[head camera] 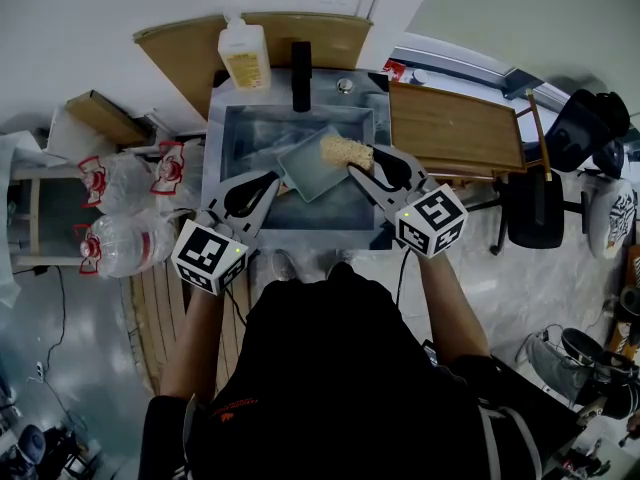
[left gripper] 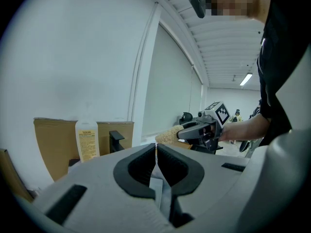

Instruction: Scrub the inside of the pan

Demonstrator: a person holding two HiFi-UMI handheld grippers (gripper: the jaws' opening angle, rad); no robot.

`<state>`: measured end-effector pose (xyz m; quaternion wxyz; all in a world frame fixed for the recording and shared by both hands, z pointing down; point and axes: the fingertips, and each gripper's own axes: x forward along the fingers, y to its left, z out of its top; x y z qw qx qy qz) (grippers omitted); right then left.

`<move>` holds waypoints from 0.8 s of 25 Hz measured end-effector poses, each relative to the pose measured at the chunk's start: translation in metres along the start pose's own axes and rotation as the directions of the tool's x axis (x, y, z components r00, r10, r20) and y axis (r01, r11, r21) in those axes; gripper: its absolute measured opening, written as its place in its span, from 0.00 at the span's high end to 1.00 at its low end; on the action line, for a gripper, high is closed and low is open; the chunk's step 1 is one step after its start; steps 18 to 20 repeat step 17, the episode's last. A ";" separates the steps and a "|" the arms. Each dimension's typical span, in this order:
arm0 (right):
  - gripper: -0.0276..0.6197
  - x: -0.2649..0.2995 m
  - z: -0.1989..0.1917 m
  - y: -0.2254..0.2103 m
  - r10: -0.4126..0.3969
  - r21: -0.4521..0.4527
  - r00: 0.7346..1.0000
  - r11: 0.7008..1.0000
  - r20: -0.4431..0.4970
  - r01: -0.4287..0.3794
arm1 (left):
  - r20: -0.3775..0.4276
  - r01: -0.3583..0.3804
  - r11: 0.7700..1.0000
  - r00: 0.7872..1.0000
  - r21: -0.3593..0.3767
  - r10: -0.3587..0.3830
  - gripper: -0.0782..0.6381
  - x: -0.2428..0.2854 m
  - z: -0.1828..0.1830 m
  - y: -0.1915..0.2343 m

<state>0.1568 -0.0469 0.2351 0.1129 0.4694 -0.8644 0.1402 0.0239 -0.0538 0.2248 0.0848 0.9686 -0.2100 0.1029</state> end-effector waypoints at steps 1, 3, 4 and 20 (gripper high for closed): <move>0.68 -0.001 0.000 0.000 0.000 0.000 1.000 1.000 -0.001 0.000 | -0.001 -0.001 1.000 1.000 -0.002 0.001 0.85 0.000 0.000 -0.001; 0.68 -0.002 0.000 -0.001 0.000 -0.002 1.000 1.000 -0.001 0.000 | -0.002 -0.003 1.000 1.000 -0.004 0.003 0.85 0.000 -0.001 -0.001; 0.68 -0.002 0.000 -0.001 0.001 -0.002 1.000 1.000 -0.001 -0.001 | -0.002 -0.003 1.000 1.000 -0.005 0.003 0.85 0.000 -0.001 -0.001; 0.68 -0.002 0.002 -0.001 0.016 -0.011 1.000 1.000 -0.001 -0.016 | -0.009 0.002 1.000 1.000 -0.012 -0.002 0.85 0.007 -0.003 -0.003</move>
